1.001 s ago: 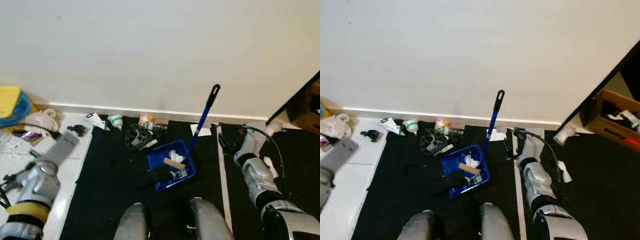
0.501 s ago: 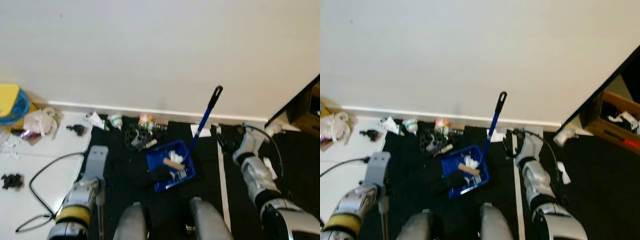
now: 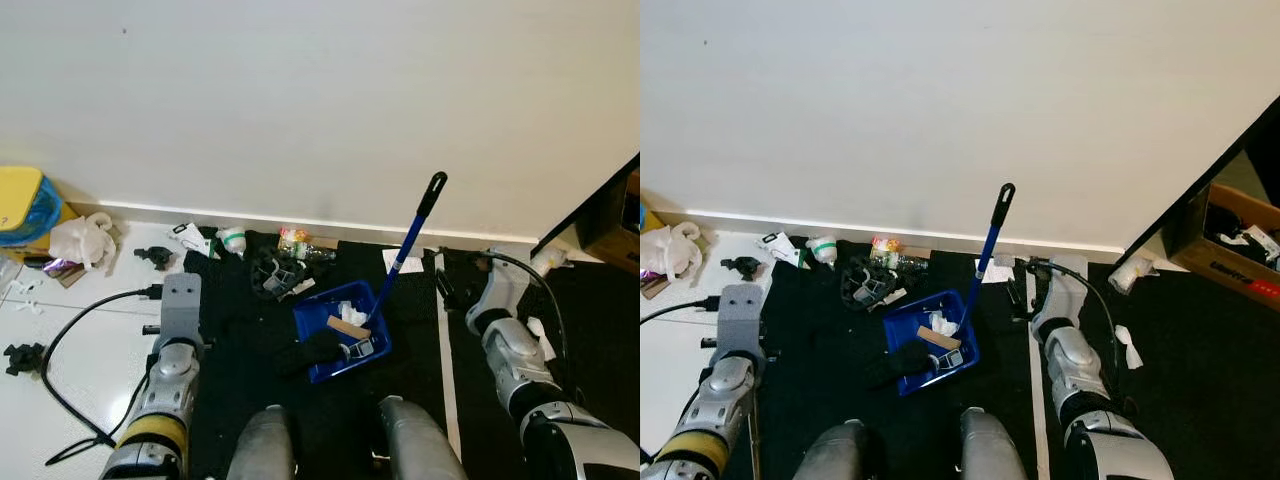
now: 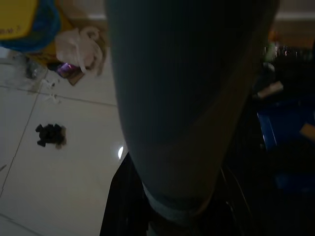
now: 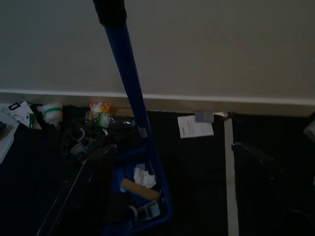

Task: Sweep floor

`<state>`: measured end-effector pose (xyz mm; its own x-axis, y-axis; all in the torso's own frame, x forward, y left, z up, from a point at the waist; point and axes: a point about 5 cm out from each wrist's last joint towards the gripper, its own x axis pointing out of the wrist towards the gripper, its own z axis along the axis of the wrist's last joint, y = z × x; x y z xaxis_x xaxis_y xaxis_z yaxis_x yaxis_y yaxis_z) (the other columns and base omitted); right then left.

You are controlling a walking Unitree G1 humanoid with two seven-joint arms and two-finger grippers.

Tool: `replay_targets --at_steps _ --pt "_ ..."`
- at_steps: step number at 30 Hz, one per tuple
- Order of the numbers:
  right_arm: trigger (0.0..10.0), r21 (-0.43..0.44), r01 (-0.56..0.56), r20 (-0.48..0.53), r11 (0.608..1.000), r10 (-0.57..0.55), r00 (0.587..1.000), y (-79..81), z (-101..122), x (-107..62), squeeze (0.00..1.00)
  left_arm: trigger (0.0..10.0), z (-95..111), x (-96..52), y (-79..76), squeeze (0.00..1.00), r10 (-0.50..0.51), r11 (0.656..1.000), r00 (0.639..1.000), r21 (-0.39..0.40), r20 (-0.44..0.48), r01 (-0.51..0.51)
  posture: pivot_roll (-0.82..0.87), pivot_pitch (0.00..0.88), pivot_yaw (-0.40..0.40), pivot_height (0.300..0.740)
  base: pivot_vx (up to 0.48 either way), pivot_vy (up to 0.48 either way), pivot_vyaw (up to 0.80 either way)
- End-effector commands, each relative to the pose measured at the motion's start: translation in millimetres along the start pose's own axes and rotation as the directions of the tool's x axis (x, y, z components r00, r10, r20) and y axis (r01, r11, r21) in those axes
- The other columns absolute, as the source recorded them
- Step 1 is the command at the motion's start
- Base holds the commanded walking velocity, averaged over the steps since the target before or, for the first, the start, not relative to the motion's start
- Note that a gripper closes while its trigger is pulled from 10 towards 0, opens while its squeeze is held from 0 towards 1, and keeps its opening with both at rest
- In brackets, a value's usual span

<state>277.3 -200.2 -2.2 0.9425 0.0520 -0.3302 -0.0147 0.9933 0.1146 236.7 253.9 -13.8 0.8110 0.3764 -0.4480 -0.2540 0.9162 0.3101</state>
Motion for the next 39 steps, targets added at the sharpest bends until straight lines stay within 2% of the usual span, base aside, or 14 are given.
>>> replay_targets --at_steps 1,3,5,11,21,27,33,36,38,39 --pt "10.0 0.016 0.01 -0.029 1.0 -0.01 1.0 -2.2 -9 -4.9 0.0 10.0 4 -1.4 -6.5 0.0 -0.005 1.0 0.998 -0.029 0.06 0.007 0.06 0.09 -0.025 0.74 0.0 0.0 0.0" --pt "10.0 0.02 -0.007 -0.045 1.0 0.008 0.999 -0.6 -13 -6.4 0.0 10.0 3 -3.5 -9.9 0.0 -0.015 0.994 0.996 -0.106 0.083 0.024 0.05 0.088 -0.024 0.74 0.0 0.0 0.0" --pt "10.0 0.013 -0.026 -0.063 1.0 0.027 0.998 1.8 -17 -7.6 0.0 10.0 0 -4.1 -12.1 0.0 -0.027 0.991 0.996 -0.128 0.08 0.037 0.05 0.086 -0.025 0.74 0.0 0.0 0.0" --pt "10.0 -0.015 -0.05 -0.074 0.999 0.048 0.996 4.9 -19 -8.5 0.0 10.0 -2 -4.0 -13.7 0.0 -0.027 0.992 0.997 -0.12 0.073 0.036 0.05 0.08 -0.026 0.74 0.0 0.0 0.0" --pt "10.0 -0.018 -0.064 -0.082 0.998 0.063 0.995 6.3 -20 -8.5 0.0 10.0 -2 -3.1 -13.9 0.0 0.005 0.987 0.995 -0.16 0.098 0.011 0.05 0.065 -0.027 0.74 0.0 0.0 0.0" --pt "10.0 -0.023 -0.07 -0.082 0.997 0.068 0.994 6.5 -21 -9.0 0.0 10.0 -3 -3.4 -15.9 0.0 -0.01 0.991 0.995 -0.134 0.097 0.023 0.05 0.064 -0.027 0.74 0.0 0.0 0.0" --pt "10.0 -0.023 -0.074 -0.092 0.997 0.071 0.993 9.2 -25 -10.9 0.0 10.0 -9 -3.9 -13.6 0.0 -0.003 0.993 0.997 -0.12 0.073 0.011 0.04 0.069 -0.026 0.74 0.0 0.0 0.0" --pt "10.0 -0.031 -0.083 -0.13 0.996 0.079 0.988 10.9 -32 -13.2 0.0 10.0 -16 -4.2 -12.3 0.0 -0.001 0.994 1.0 -0.112 0.03 0.005 0.04 0.072 -0.032 0.74 0.0 0.0 0.0" --pt "10.0 -0.039 -0.091 -0.173 0.995 0.082 0.981 11.9 -39 -15.8 0.0 10.0 -26 -5.1 -11.8 0.0 -0.013 0.994 0.999 -0.108 -0.038 0.009 0.04 0.075 -0.034 0.74 0.0 0.0 0.0" --pt "10.0 -0.039 -0.091 -0.173 0.995 0.082 0.981 11.9 -39 -15.8 0.0 10.0 -26 -5.1 -11.8 0.0 -0.013 0.994 0.999 -0.108 -0.038 0.009 0.04 0.075 -0.034 0.74 0.0 0.0 0.0"
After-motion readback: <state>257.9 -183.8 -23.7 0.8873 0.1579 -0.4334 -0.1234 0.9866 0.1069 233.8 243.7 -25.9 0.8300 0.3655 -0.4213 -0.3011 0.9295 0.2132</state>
